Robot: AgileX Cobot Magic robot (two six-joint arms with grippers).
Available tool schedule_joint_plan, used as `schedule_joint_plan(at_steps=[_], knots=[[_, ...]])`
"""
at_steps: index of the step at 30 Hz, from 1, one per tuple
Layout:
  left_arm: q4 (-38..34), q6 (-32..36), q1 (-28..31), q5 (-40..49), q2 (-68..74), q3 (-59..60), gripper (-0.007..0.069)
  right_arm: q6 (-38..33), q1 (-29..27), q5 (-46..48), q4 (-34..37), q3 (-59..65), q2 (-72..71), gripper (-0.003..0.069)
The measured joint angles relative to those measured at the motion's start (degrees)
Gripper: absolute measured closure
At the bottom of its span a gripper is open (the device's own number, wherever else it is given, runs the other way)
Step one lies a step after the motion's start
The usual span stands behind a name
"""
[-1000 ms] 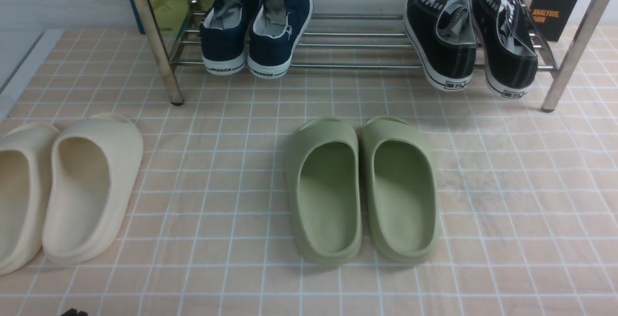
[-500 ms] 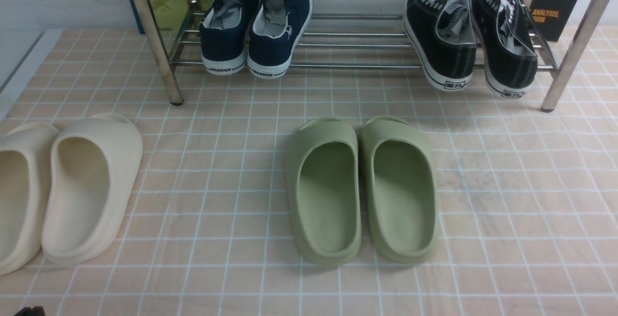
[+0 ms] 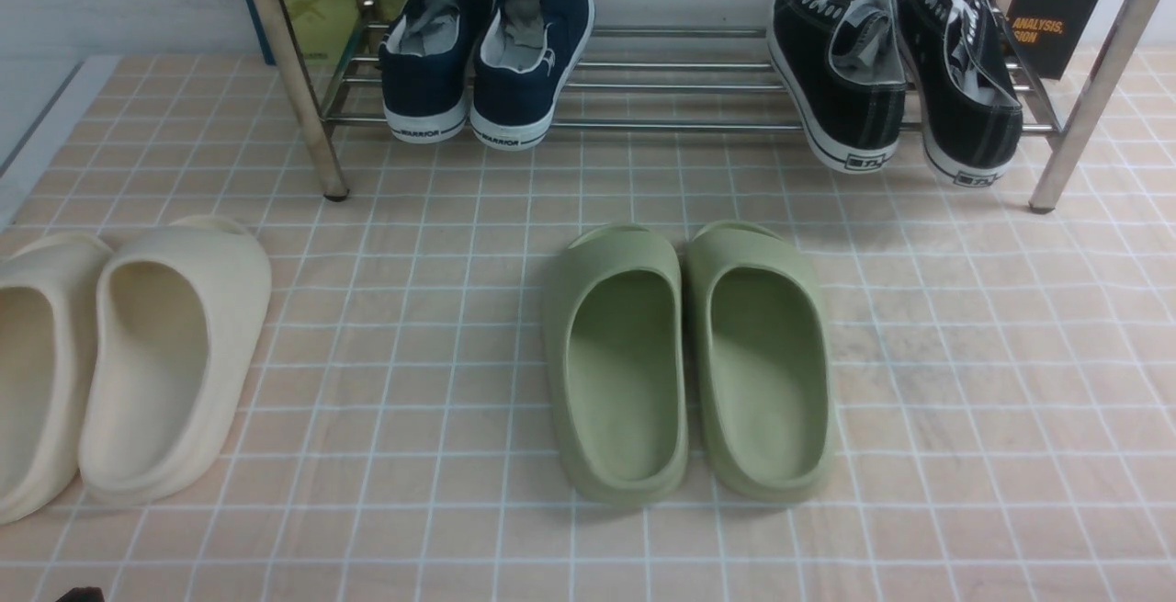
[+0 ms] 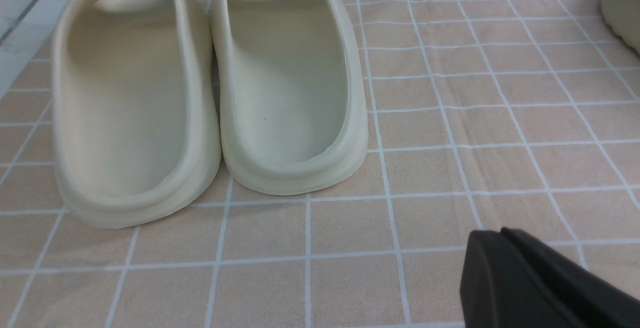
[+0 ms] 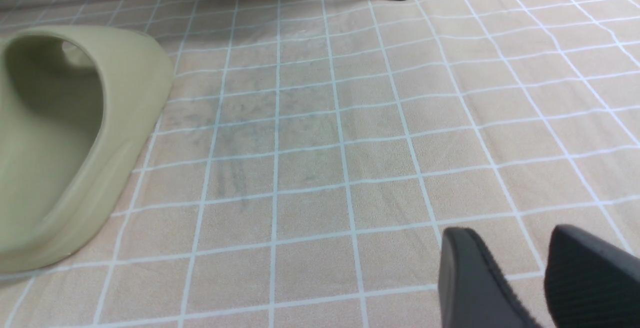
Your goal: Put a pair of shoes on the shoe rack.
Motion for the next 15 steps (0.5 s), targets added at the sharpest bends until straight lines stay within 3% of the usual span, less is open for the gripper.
schedule_joint_plan(at_steps=[15], knots=[[-0.18,0.75,0.00,-0.12,0.00,0.00,0.0601,0.00,0.00,0.00,0.06,0.00,0.00,0.0420]])
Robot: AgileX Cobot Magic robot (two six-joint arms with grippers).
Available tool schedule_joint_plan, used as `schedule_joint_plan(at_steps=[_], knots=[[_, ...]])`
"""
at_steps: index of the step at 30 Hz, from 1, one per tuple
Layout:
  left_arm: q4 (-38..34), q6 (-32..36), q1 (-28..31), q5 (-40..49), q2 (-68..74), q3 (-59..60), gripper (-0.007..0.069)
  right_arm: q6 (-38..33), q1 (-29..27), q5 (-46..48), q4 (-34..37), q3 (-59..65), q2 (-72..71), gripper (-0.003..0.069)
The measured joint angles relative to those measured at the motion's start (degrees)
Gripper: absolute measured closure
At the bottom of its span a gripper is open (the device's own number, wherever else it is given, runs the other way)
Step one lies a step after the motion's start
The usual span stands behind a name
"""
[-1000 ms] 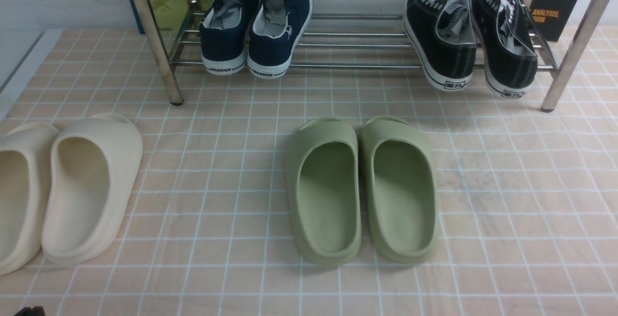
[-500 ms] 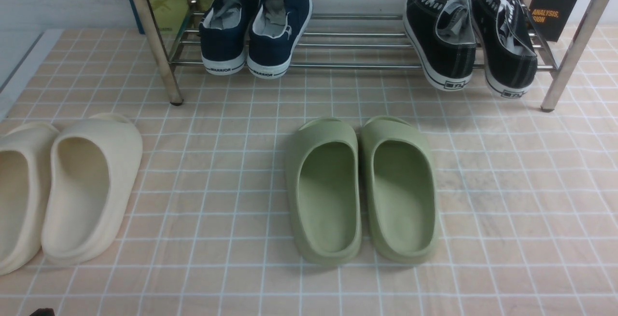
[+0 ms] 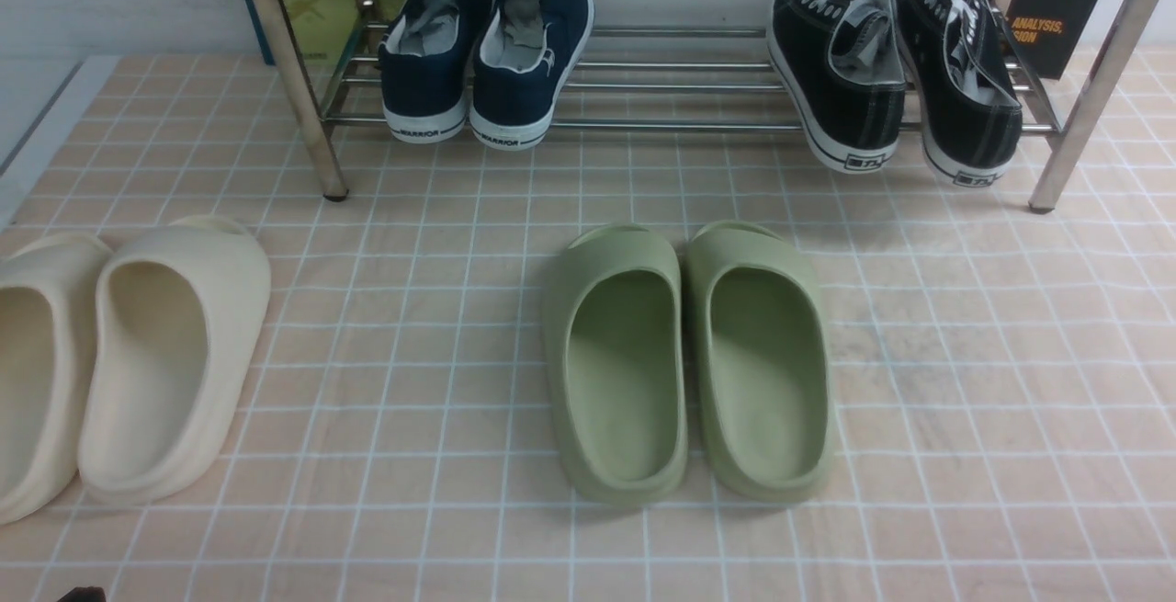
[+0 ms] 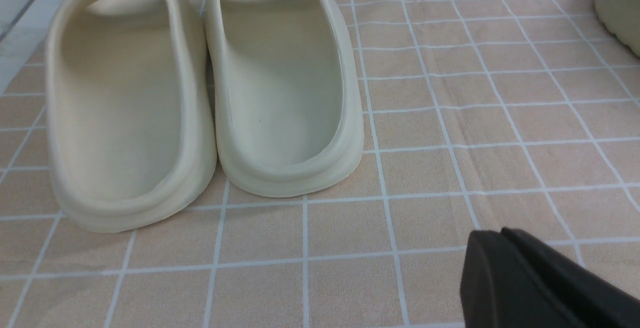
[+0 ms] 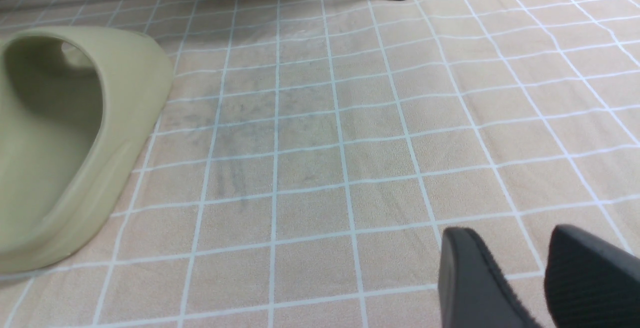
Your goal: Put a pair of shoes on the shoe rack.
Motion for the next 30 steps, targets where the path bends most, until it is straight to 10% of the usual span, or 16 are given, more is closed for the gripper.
schedule_joint_plan(at_steps=[30], knots=[[-0.12,0.00,0.00,0.00,0.00,0.00,0.0580,0.00,0.00,0.00,0.05,0.00,0.00,0.0420]])
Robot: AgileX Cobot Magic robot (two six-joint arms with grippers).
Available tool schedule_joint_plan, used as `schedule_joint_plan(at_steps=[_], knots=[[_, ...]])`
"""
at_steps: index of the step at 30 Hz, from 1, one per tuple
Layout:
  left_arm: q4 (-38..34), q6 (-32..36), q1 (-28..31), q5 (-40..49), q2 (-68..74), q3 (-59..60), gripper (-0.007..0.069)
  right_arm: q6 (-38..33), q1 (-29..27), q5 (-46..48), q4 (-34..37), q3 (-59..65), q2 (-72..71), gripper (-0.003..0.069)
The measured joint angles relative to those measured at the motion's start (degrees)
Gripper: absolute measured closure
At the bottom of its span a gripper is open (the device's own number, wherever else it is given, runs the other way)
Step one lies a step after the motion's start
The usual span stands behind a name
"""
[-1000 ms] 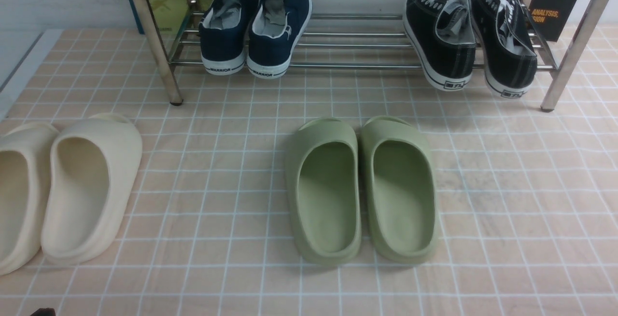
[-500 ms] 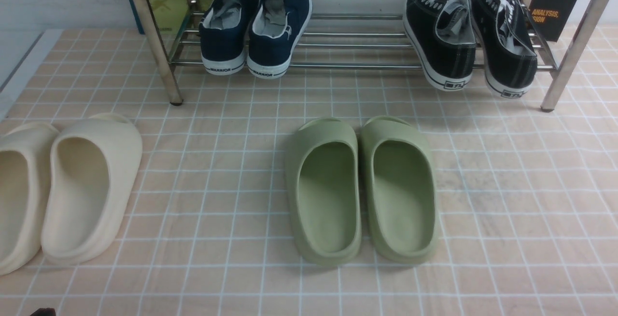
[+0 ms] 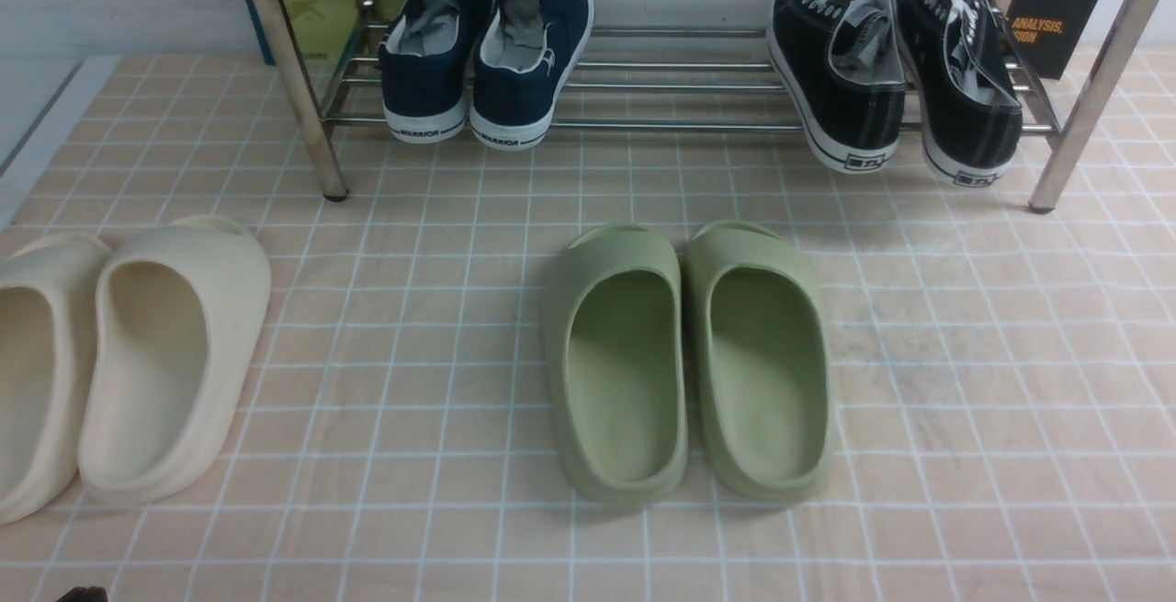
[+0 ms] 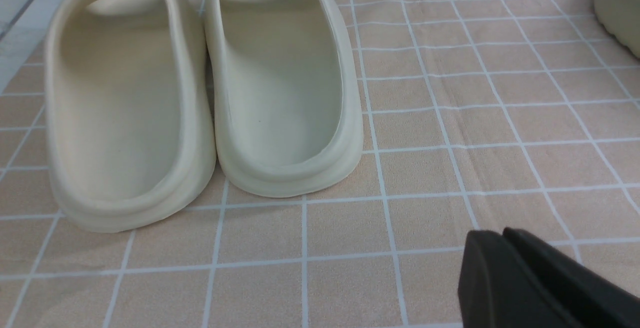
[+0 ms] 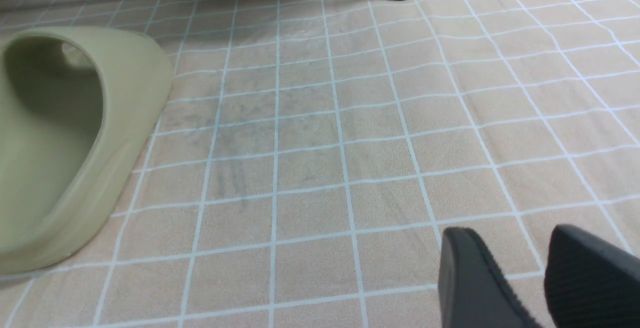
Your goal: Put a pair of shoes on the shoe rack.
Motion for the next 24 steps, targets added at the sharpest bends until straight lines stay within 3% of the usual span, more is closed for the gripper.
schedule_joint_plan(at_steps=[24], knots=[[0.00,0.00,0.00,0.00,0.00,0.00,0.0561,0.00,0.00,0.00,0.00,0.00,0.00,0.0420]])
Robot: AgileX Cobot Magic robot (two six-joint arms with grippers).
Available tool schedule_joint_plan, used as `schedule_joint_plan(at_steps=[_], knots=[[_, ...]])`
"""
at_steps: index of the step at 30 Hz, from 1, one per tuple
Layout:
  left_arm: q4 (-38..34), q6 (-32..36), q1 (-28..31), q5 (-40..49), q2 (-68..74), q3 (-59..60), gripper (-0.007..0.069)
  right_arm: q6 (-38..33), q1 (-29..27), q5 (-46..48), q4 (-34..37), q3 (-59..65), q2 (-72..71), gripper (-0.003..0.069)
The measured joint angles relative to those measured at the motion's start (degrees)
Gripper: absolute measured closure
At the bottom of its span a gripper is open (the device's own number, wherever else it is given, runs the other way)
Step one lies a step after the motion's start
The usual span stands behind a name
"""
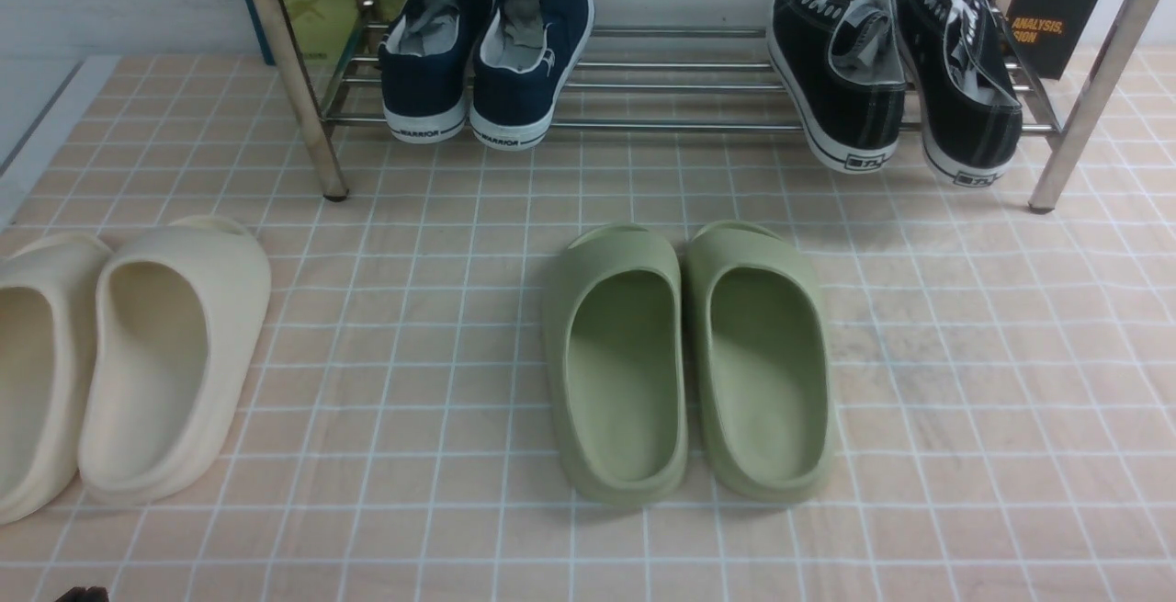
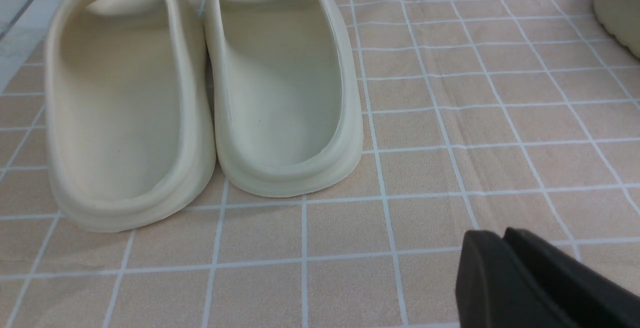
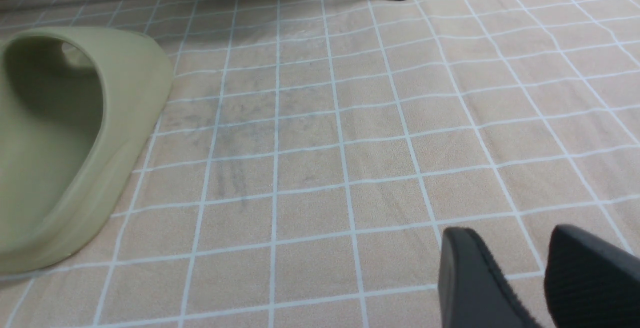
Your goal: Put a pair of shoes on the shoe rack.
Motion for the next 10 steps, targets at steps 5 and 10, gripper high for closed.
schedule_joint_plan(at_steps=[5,10], knots=[[0.00,0.00,0.00,0.00,0.00,0.00,0.0553,0.00,0.00,0.00,0.00,0.00,0.00,0.0420],[0.00,0.00,0.00,0.00,0.00,0.00,0.0550,0.00,0.00,0.00,0.00,0.00,0.00,0.0420]])
